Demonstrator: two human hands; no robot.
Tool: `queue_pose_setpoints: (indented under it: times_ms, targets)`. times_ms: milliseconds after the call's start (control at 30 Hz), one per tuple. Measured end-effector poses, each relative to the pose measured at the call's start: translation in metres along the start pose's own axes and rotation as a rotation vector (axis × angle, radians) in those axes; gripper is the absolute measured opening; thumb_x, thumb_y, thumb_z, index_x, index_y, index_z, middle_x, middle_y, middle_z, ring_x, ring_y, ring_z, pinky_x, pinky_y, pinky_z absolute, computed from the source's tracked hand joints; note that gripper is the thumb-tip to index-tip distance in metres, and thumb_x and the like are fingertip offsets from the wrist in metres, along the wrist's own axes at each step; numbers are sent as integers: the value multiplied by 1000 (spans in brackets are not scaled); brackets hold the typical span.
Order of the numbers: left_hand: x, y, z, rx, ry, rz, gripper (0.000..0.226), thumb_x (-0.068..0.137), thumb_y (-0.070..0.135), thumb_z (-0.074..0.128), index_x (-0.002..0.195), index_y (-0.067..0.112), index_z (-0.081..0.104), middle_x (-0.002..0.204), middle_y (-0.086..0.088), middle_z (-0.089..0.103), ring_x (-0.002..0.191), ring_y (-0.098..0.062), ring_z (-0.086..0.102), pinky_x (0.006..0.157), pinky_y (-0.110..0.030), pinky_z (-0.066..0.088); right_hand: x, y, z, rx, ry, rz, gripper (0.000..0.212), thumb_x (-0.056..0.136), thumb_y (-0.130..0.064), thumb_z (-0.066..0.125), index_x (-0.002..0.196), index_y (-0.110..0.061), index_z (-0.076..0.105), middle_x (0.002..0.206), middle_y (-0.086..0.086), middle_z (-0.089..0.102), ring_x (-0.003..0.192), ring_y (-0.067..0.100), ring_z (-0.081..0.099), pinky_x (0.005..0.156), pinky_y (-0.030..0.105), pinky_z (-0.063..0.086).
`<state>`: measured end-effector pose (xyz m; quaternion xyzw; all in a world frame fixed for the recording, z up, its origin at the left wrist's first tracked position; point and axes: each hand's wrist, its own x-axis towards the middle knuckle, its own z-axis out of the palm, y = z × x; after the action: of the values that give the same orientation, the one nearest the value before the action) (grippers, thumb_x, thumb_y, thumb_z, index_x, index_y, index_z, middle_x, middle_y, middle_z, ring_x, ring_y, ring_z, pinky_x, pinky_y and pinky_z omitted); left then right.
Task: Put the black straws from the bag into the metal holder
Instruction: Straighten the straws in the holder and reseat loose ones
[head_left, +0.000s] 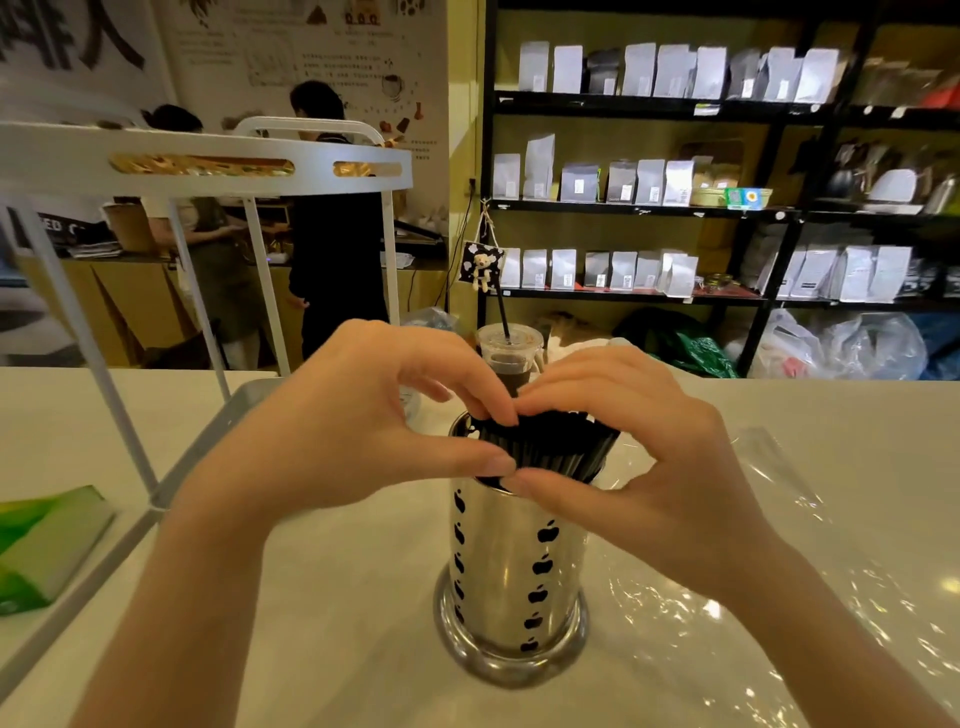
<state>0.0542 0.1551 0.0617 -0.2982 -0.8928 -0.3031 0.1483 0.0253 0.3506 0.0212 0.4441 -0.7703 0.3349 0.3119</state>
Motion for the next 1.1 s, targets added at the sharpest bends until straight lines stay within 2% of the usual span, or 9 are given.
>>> queue_pose_setpoints:
  times_ms: [233,333,433,533,633,733,867,967,1100]
  targets:
    - [0,7,1,40,36,-6,24,58,46,69,78,32,72,80,16,70,85,-3,64,80,-28,54,-1,-5,8,-163,89,-49,19,76,-34,68,86,-19,73,84,-8,72,87,11,62,86,38,45]
    - [-1,8,0,32,34,-7,25,58,47,64,77,34,71,80,17,70,85,-3,64,80,-26,54,0,-10,8,-125,86,8,17,75,-34,68,85,-21,73,85,-9,71,88,12,62,84,41,46]
    - [-1,4,-1,0,23,2,25,59,48,69,81,35,70,82,16,70,88,-1,64,80,-19,52,4,-16,2,-2,79,92,17,74,-36,66,85,-25,73,86,-13,69,90,9,60,82,40,48]
    - [1,-1,1,-60,34,-3,35,58,52,64,88,35,69,95,21,68,91,2,62,81,-11,47,17,-23,-12,113,79,160,15,71,-33,70,86,-32,71,85,-21,67,90,7,62,80,25,49]
    - [4,-2,5,-158,16,-36,37,59,52,63,93,39,68,98,24,69,95,3,62,81,-14,48,38,-30,-30,229,108,193,14,72,-21,75,79,-32,70,73,-19,69,77,2,66,70,11,49]
    - [7,1,9,-229,-15,-45,35,61,47,72,95,47,65,98,29,69,96,5,62,81,-17,47,64,-35,-51,283,156,190,13,74,-13,73,78,-25,71,69,-14,71,70,4,68,71,15,54]
    - [9,5,12,-298,46,-66,25,71,27,66,88,46,67,94,33,67,92,11,61,76,-4,44,92,-40,-77,328,224,184,9,76,-13,71,80,-22,72,67,-16,72,68,2,68,66,13,52]
    - [10,6,14,-348,100,-74,30,74,15,67,85,42,67,86,30,70,85,9,64,71,-3,45,104,-42,-93,323,293,200,8,78,-15,69,82,-22,70,63,-18,71,60,0,64,60,12,51]
    - [8,8,13,-500,171,-78,21,66,21,66,82,34,71,78,16,75,78,-2,70,70,-11,51,104,-35,-104,376,371,254,8,81,-15,65,85,-20,70,63,-13,72,59,4,65,60,15,52]
